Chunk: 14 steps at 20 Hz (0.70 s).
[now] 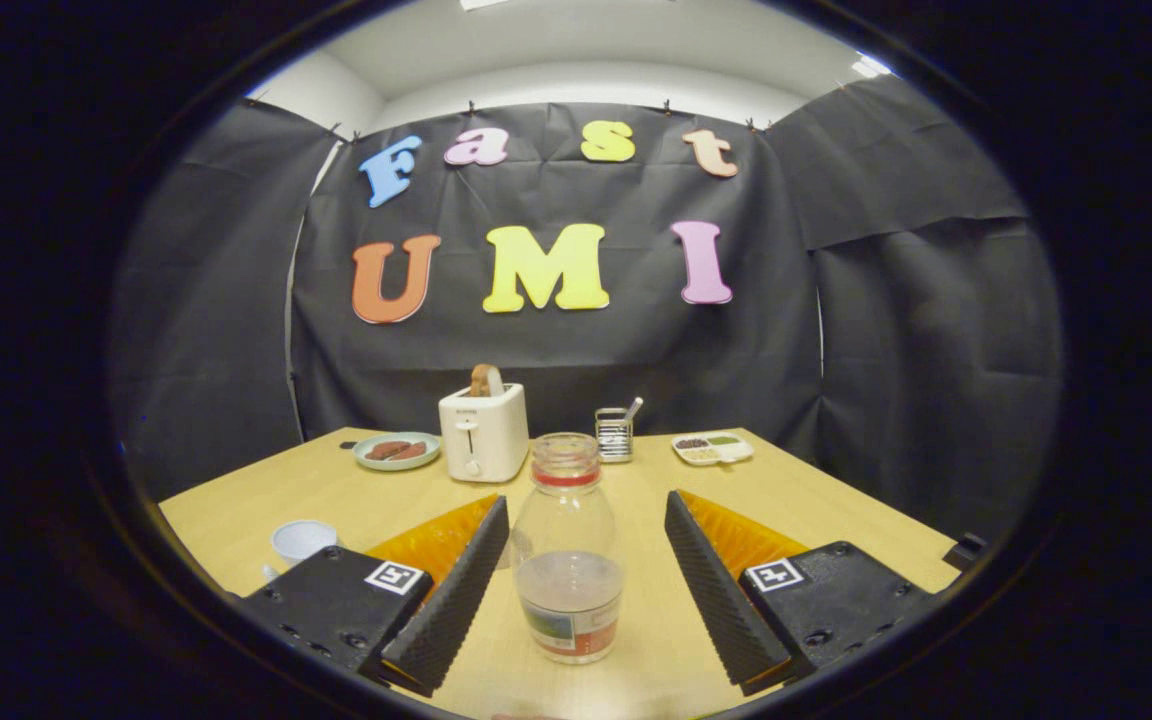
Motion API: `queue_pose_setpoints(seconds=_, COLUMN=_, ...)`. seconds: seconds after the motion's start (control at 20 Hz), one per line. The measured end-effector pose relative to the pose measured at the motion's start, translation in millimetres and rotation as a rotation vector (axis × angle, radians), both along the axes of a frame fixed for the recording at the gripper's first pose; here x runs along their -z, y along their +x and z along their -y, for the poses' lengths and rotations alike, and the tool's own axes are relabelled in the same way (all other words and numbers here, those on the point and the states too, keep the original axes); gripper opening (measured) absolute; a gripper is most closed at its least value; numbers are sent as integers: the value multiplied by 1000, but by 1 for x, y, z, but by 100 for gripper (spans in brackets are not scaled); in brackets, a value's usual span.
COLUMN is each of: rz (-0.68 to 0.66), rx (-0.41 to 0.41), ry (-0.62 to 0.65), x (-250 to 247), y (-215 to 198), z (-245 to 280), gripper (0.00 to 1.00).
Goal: Take the bottle from table, then pour the juice into the cup, finally place the bottle on the coaster
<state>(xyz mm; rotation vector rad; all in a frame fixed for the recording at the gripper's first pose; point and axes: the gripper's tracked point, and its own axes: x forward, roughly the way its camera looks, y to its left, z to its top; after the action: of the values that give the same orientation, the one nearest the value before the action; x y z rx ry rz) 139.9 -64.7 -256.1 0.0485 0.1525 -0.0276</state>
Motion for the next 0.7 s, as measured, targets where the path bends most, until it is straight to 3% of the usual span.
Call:
queue_pose_setpoints(seconds=0.35, rz=12, rx=-14, ry=-80, x=24, y=6, z=-6, gripper=100)
queue_pose_setpoints(seconds=0.7, rz=-30, rx=-4, ry=-33, x=50, y=11, z=-5, gripper=100)
